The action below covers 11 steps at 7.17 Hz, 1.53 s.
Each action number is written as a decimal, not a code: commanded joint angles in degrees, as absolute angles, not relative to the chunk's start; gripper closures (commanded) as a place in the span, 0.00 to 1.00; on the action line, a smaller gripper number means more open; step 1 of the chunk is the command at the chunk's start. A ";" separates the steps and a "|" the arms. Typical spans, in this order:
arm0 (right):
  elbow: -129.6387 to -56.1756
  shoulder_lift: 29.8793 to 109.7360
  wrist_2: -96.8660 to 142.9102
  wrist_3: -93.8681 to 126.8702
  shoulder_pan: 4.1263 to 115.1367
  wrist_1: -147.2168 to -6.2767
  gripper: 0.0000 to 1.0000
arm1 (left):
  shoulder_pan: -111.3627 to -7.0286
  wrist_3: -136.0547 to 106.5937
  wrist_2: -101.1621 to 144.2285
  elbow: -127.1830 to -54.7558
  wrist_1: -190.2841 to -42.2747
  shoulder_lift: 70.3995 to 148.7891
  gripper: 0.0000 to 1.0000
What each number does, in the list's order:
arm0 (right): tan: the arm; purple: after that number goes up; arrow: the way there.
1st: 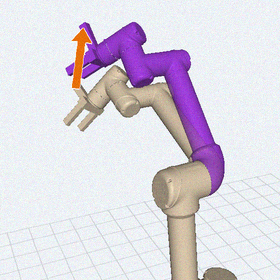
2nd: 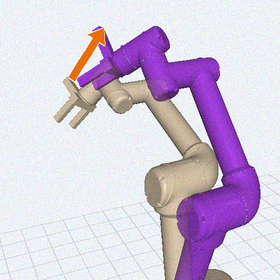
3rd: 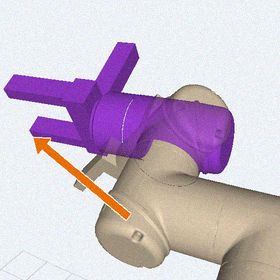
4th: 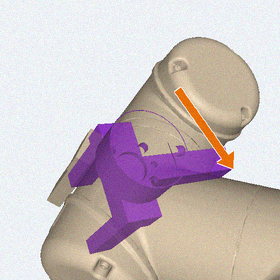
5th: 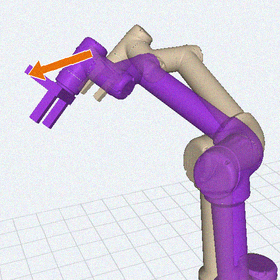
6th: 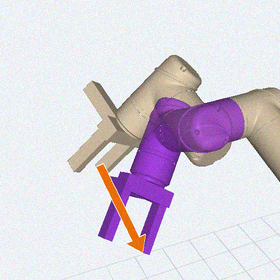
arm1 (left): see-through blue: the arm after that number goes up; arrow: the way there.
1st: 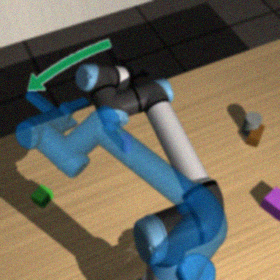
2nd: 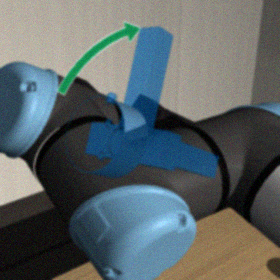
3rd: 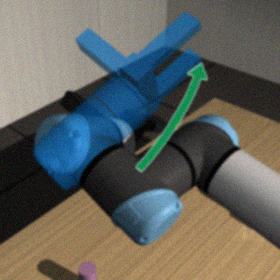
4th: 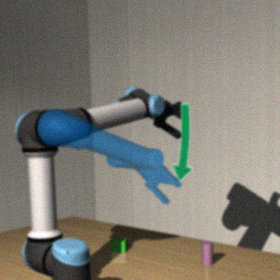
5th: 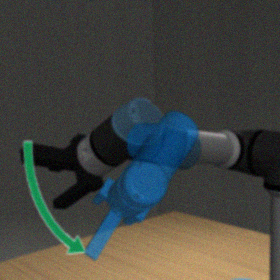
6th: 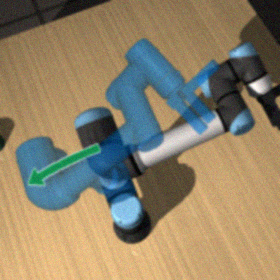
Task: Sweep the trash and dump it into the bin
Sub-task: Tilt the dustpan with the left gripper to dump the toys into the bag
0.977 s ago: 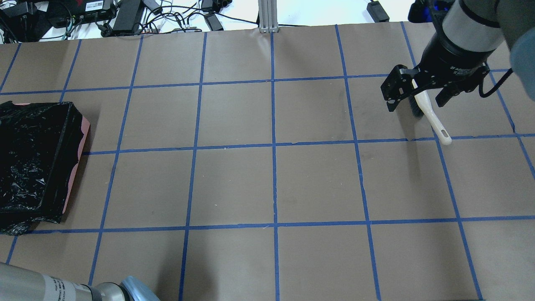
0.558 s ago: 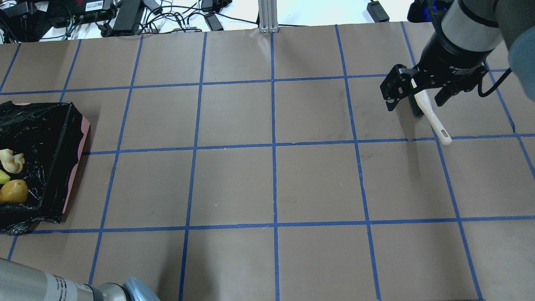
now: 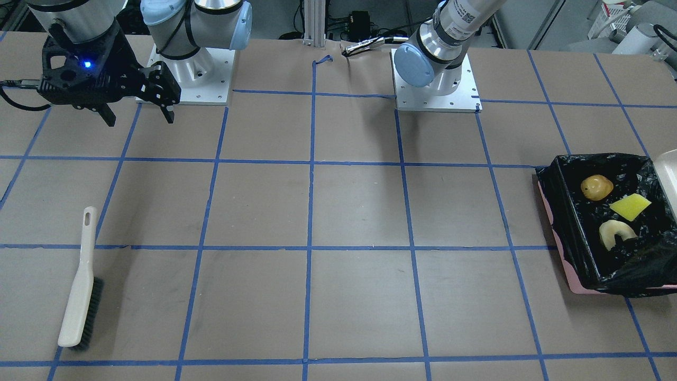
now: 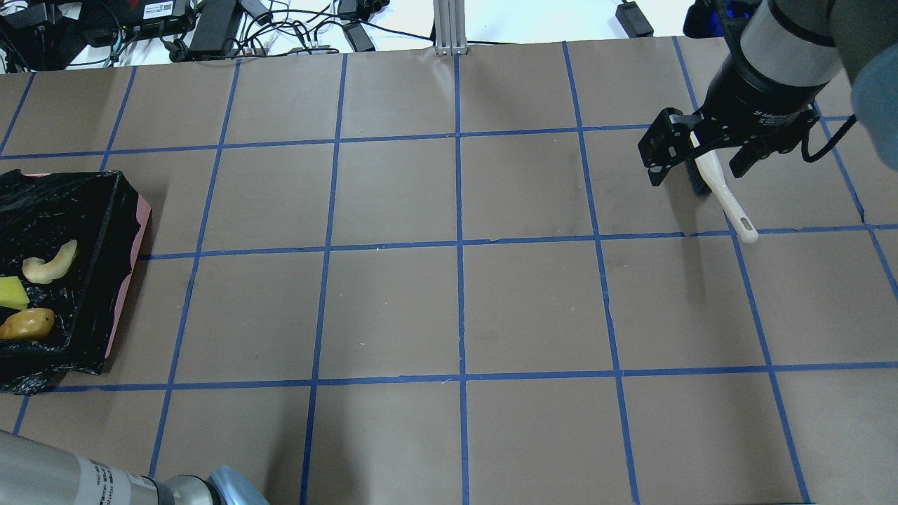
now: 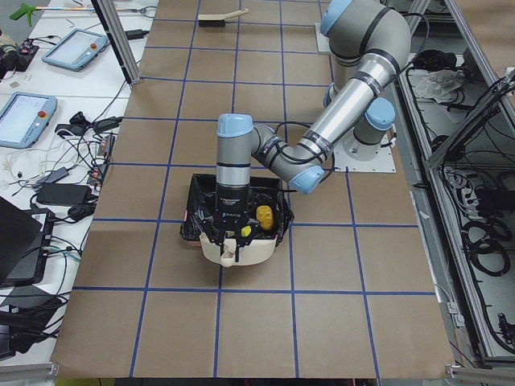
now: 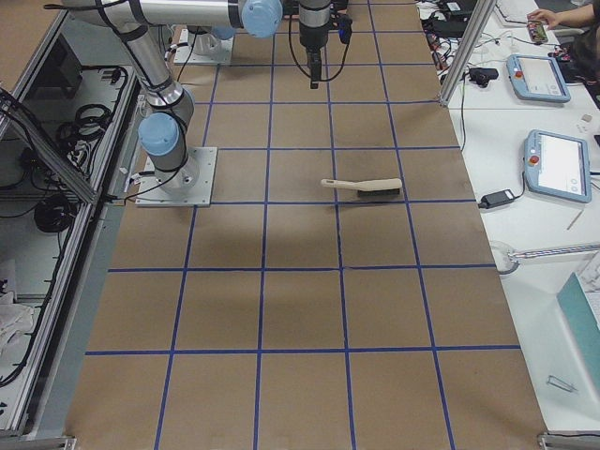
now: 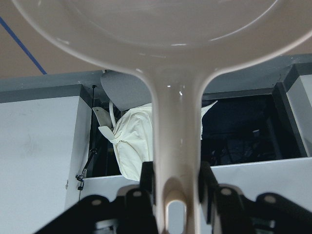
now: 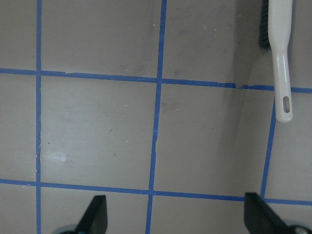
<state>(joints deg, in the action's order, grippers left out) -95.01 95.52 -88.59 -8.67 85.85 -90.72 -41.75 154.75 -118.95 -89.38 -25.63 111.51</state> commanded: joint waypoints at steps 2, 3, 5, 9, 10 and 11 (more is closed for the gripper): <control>-95.27 95.45 -88.59 -9.14 85.78 -90.79 0.00 | -42.01 156.36 -114.37 -85.71 -32.20 110.14 1.00; -95.27 95.45 -88.59 -9.14 85.78 -90.79 0.00 | -41.84 156.27 -110.34 -82.74 -37.65 109.17 1.00; -95.27 95.45 -88.68 -9.23 85.78 -90.88 0.00 | -41.84 153.48 -96.86 -74.74 -55.71 107.15 1.00; -95.36 95.54 -88.24 -8.53 85.78 -90.79 0.00 | -46.02 134.08 -81.04 -77.32 -74.70 105.47 1.00; -95.27 95.54 -88.33 -8.53 85.78 -90.79 0.00 | -51.62 131.60 -81.99 -79.52 -74.71 105.21 1.00; -95.27 95.45 -88.16 -8.44 85.78 -90.97 0.00 | -57.25 125.13 -82.09 -80.50 -74.79 106.51 1.00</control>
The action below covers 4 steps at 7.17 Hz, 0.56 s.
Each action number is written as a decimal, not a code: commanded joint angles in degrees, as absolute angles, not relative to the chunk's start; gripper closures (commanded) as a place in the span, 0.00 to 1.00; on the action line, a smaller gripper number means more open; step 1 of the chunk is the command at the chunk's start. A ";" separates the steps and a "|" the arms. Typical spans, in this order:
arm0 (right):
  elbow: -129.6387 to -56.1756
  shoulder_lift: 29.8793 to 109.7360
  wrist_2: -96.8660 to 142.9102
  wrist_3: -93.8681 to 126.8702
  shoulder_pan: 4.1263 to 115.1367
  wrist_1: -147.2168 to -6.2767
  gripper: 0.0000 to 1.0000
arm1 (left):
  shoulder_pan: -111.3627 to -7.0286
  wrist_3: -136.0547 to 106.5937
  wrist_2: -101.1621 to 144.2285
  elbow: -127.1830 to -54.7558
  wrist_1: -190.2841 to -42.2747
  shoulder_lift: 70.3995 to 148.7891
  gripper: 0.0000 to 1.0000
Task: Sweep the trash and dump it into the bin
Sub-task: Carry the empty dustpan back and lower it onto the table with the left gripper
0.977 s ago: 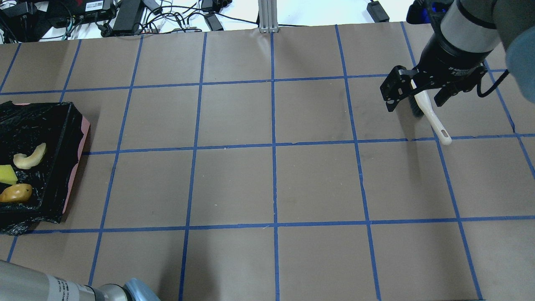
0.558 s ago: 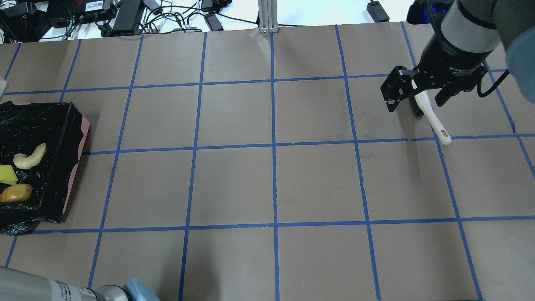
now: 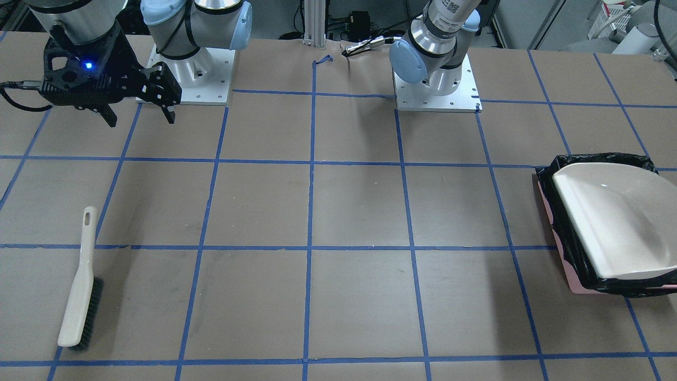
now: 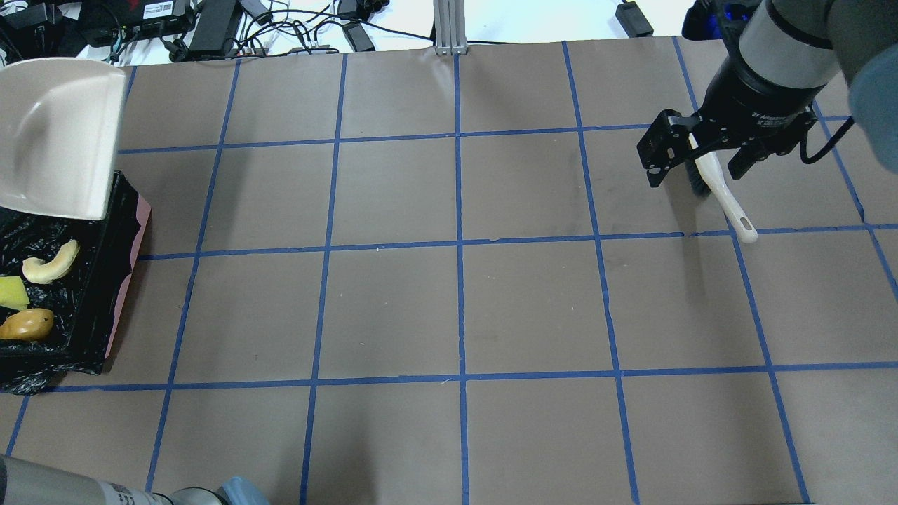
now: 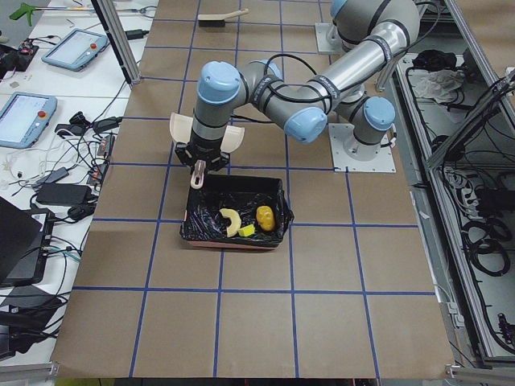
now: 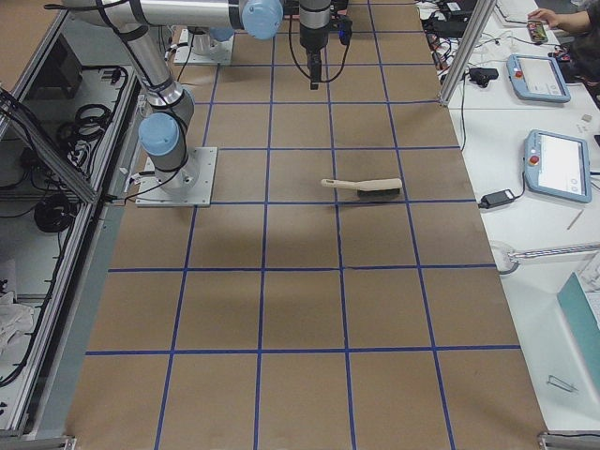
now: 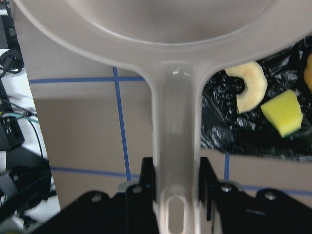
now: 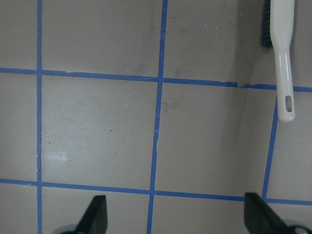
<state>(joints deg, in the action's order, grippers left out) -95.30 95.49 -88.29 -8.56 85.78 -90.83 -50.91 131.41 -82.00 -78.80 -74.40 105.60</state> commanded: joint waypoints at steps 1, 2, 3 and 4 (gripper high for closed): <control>-95.27 95.45 -88.42 -8.44 85.78 -90.97 0.00 | -61.22 118.72 -83.74 -81.55 -74.79 107.31 1.00; -95.36 95.54 -88.42 -8.35 85.78 -90.88 0.00 | -65.00 113.69 -86.02 -83.30 -74.01 107.75 1.00; -95.36 95.45 -88.59 -8.35 85.78 -90.88 0.00 | -67.82 109.99 -88.92 -84.54 -72.79 108.54 1.00; -95.45 95.54 -88.59 -8.35 85.78 -90.70 0.00 | -69.59 107.86 -89.64 -85.42 -71.56 109.41 1.00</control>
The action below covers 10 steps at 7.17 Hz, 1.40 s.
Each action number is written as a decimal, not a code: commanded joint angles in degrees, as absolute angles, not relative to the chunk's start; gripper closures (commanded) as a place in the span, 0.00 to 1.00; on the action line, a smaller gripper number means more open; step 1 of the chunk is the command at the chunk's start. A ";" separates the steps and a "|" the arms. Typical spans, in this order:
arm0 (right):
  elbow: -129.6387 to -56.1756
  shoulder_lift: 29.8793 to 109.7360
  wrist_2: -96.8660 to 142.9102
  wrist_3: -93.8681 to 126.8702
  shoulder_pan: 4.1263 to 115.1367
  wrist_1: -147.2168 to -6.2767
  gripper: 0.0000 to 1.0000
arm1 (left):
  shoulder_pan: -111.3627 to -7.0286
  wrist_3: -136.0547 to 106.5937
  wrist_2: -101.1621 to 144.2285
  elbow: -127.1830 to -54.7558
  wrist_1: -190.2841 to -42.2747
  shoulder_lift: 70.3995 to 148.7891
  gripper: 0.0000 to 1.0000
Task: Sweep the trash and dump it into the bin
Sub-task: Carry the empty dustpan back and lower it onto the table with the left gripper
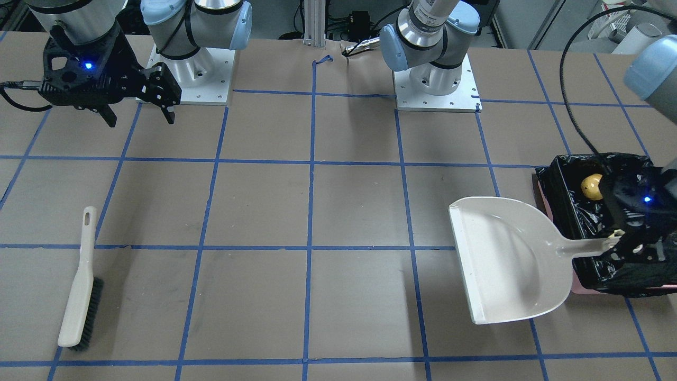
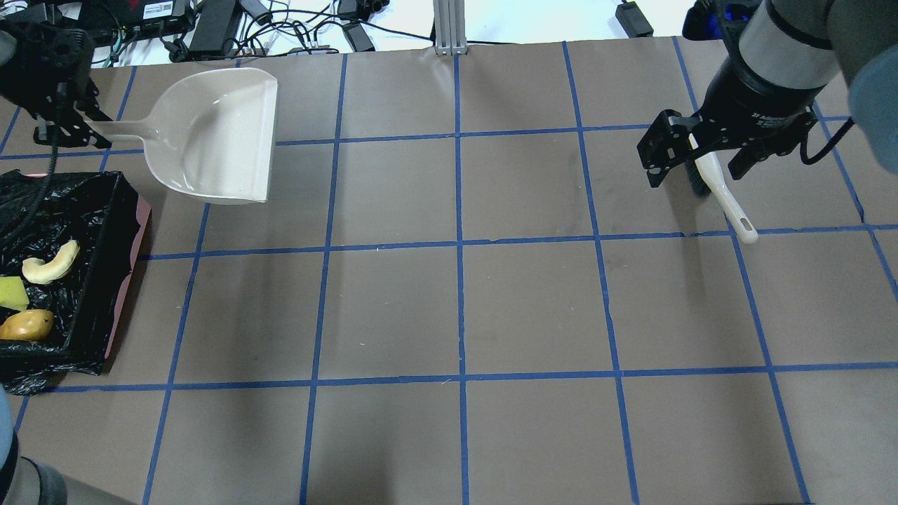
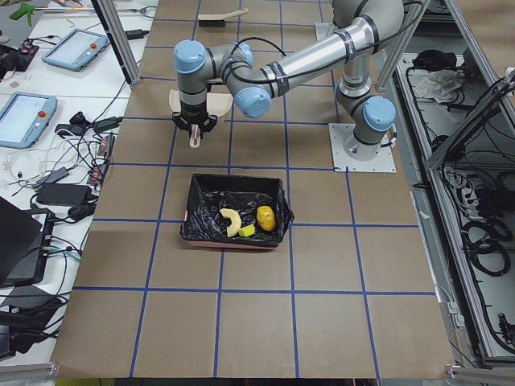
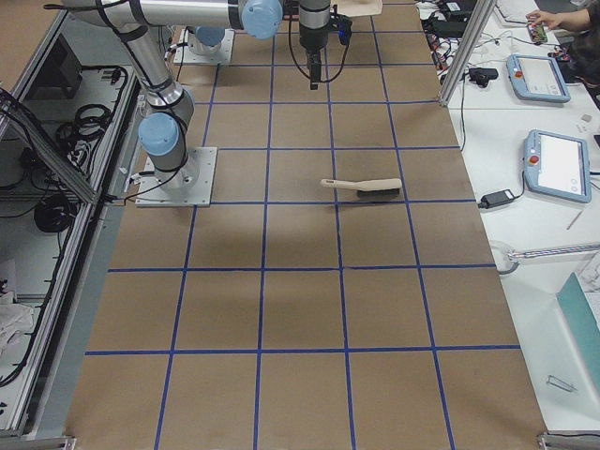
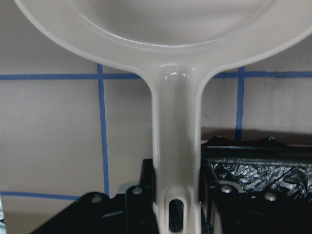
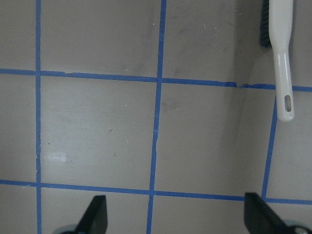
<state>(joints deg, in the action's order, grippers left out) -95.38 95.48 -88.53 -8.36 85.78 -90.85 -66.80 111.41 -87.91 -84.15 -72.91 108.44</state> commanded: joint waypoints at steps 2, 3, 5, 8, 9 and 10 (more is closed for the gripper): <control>-95.45 95.54 -88.59 -8.35 85.69 -90.97 0.00 | -71.27 105.73 -91.22 -86.04 -70.23 111.70 1.00; -95.45 95.45 -88.68 -8.35 85.69 -91.14 0.00 | -71.37 105.82 -91.32 -87.70 -68.22 112.75 1.00; -95.45 95.54 -89.21 -8.35 85.61 -91.06 0.00 | -72.50 105.73 -91.32 -91.04 -60.33 115.56 1.00; -95.45 95.54 -89.29 -8.35 85.61 -91.14 0.00 | -74.87 105.73 -91.32 -90.88 -54.60 119.61 1.00; -95.45 95.45 -89.47 -8.44 85.52 -91.06 0.00 | -75.84 104.17 -91.23 -90.79 -54.41 120.32 1.00; -95.45 95.45 -88.86 -8.35 85.52 -91.32 0.00 | -76.98 103.45 -91.32 -90.70 -54.14 120.58 1.00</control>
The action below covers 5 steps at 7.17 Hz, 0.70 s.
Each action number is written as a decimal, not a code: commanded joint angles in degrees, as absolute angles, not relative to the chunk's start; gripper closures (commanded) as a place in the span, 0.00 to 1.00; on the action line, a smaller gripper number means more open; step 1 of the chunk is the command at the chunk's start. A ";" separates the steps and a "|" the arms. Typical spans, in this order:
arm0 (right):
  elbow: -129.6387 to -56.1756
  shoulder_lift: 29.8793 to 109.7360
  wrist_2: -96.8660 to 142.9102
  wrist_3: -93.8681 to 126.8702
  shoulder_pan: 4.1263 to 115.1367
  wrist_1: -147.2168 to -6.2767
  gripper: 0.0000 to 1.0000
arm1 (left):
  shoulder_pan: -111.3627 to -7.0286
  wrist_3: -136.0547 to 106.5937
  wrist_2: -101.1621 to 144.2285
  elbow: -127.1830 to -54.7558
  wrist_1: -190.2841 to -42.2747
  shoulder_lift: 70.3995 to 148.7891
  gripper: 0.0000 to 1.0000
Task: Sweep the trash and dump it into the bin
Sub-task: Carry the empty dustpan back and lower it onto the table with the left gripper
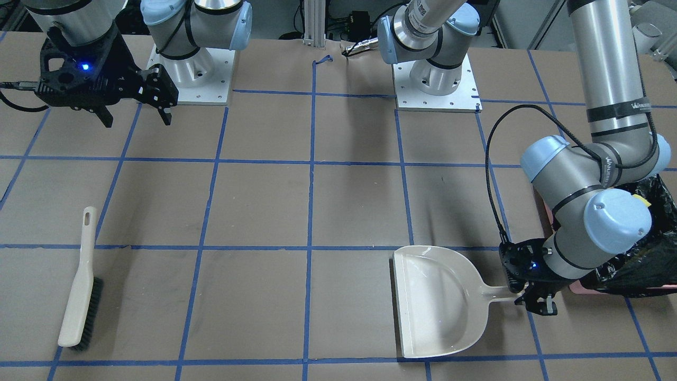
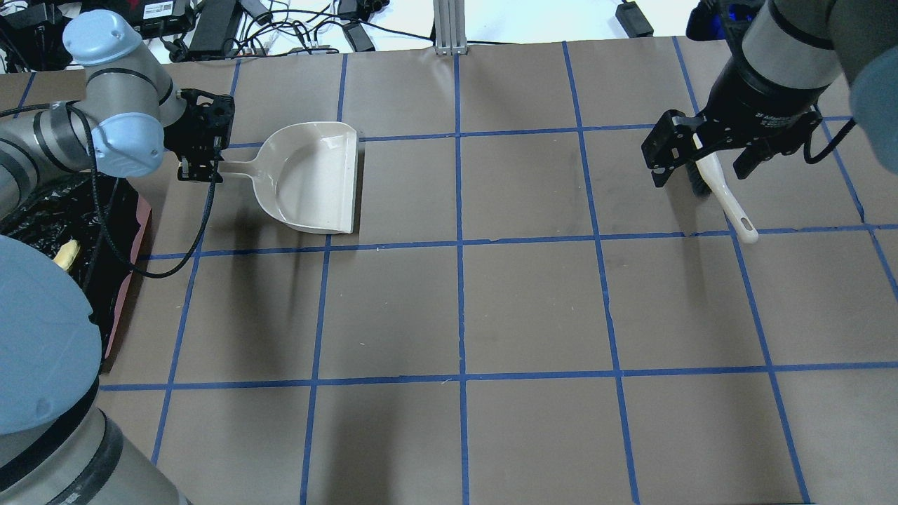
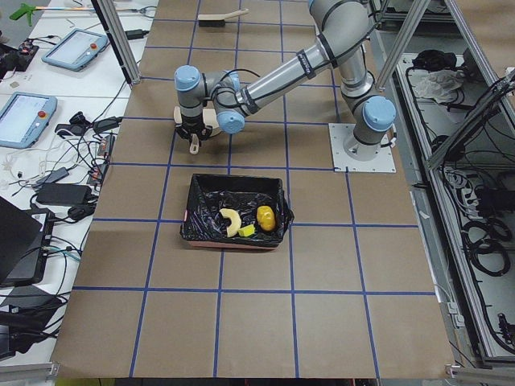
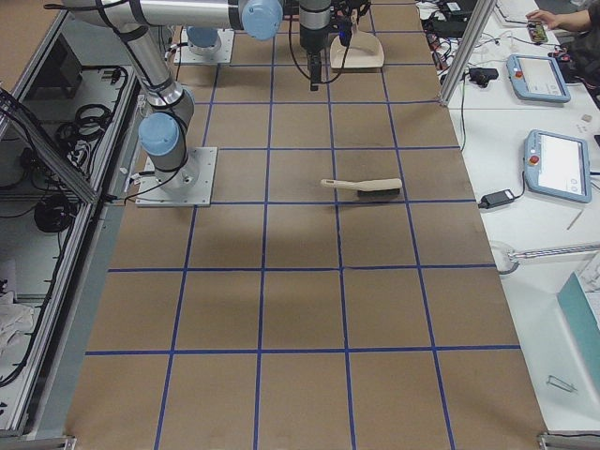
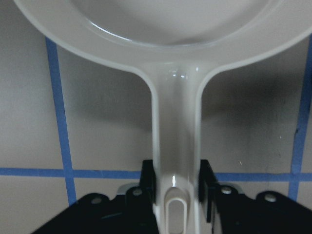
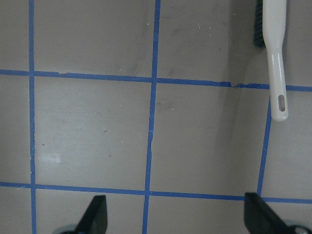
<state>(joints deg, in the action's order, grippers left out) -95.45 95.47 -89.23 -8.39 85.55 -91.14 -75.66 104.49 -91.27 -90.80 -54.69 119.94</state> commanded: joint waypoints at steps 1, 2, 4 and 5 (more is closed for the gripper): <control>-95.45 95.36 -89.03 -8.44 85.43 -91.32 0.00 | -77.17 103.53 -91.32 -90.62 -54.14 120.67 1.00; -95.45 95.36 -89.12 -8.35 85.43 -91.23 0.00 | -77.17 103.54 -91.41 -90.62 -54.14 120.76 1.00; -95.54 95.27 -89.38 -8.35 85.43 -90.97 0.00 | -77.25 103.36 -91.49 -90.62 -54.23 120.76 0.77; -95.54 95.27 -89.38 -8.35 85.43 -91.05 0.00 | -77.26 103.10 -91.49 -90.62 -54.32 121.02 0.15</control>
<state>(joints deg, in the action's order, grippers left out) -95.50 95.29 -89.33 -8.40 85.43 -91.09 -77.21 103.34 -91.48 -90.62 -54.22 120.83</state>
